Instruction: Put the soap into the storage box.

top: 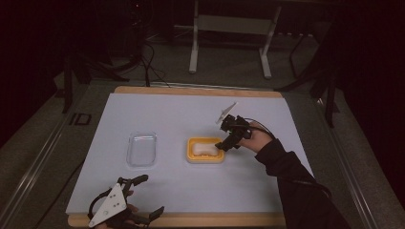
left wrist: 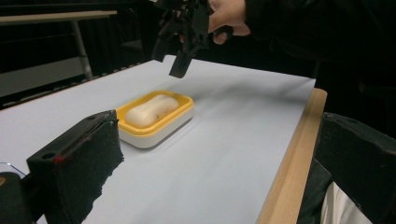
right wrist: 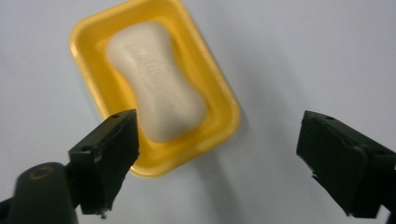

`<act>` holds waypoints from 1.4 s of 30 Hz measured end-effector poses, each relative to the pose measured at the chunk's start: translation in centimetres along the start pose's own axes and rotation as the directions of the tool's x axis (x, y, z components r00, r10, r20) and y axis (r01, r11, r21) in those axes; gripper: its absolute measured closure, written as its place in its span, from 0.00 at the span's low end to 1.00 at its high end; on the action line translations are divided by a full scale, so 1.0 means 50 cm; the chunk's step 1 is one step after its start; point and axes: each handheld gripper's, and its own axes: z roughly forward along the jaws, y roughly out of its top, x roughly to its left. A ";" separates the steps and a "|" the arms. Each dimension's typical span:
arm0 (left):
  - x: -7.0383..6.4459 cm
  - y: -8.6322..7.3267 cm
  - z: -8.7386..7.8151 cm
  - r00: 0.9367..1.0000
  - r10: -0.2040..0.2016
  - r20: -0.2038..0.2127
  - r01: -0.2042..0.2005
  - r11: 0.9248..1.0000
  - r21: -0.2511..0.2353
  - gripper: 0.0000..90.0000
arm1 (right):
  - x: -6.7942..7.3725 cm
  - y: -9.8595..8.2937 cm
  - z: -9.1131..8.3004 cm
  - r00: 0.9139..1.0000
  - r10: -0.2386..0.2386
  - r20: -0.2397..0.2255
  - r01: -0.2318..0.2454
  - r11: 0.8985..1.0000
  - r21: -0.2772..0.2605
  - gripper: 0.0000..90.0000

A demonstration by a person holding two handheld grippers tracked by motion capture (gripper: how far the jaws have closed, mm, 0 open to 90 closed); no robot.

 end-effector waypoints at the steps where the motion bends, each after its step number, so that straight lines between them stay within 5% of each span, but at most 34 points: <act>1: -0.001 0.001 -0.001 1.000 -0.001 -0.002 0.001 1.000 -0.004 0.01 | -0.002 -0.005 -0.001 1.000 0.027 0.005 -0.027 1.000 -0.008 0.14; 6: -0.001 0.001 -0.001 1.000 -0.001 -0.002 0.001 1.000 -0.002 0.01 | -0.008 -0.034 -0.001 0.994 0.098 0.050 -0.096 0.995 -0.035 0.15; 13: 0.000 0.000 0.001 1.000 -0.005 0.001 0.005 1.000 -0.002 0.01 | 0.006 -0.085 -0.010 0.975 0.196 0.100 -0.186 0.977 -0.104 0.15; 27: 0.000 0.000 0.001 1.000 -0.007 0.003 0.007 1.000 0.002 0.01 | 0.056 -0.145 -0.022 0.963 0.237 0.132 -0.203 0.953 -0.226 0.15; 42: 0.000 -0.001 0.002 1.000 -0.006 0.001 0.006 1.000 0.012 0.01 | 0.088 -0.201 -0.038 0.940 0.306 0.153 -0.256 0.926 -0.277 0.15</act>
